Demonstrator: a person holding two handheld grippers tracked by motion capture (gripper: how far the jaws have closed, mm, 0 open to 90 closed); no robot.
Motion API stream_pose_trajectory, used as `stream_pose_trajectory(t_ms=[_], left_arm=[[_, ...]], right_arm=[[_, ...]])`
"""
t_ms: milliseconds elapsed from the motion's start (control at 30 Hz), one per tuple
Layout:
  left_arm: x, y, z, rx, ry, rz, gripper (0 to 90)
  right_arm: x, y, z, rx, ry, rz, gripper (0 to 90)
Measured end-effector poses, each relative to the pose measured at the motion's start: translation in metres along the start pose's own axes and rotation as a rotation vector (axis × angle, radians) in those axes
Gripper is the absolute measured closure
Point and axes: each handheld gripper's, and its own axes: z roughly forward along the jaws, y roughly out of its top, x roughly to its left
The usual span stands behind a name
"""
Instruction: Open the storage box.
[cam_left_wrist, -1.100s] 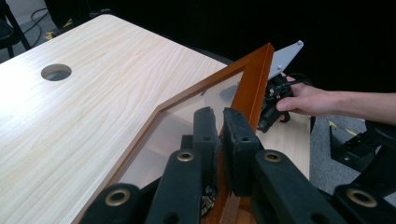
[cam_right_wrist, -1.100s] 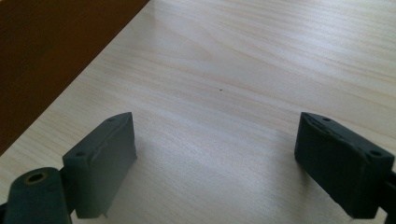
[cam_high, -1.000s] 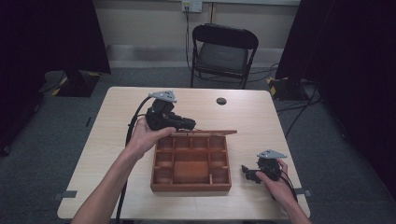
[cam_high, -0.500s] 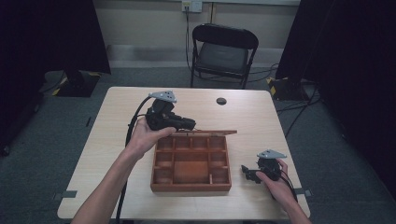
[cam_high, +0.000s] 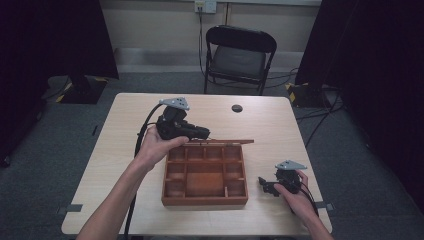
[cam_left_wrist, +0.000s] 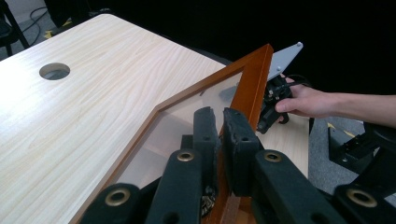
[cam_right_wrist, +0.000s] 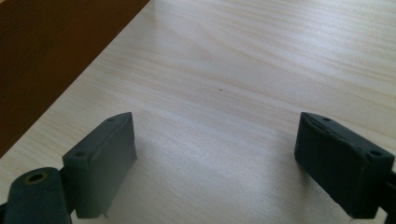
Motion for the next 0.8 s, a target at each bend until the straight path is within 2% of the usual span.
stream_pose_trajectory(t_ms=[800], left_arm=[[-0.0004, 0.0003, 0.0004, 0.002, 0.003, 0.003, 84.3]], right_arm=[[0.0000, 0.0000, 0.0000, 0.000, 0.000, 0.000, 12.2]])
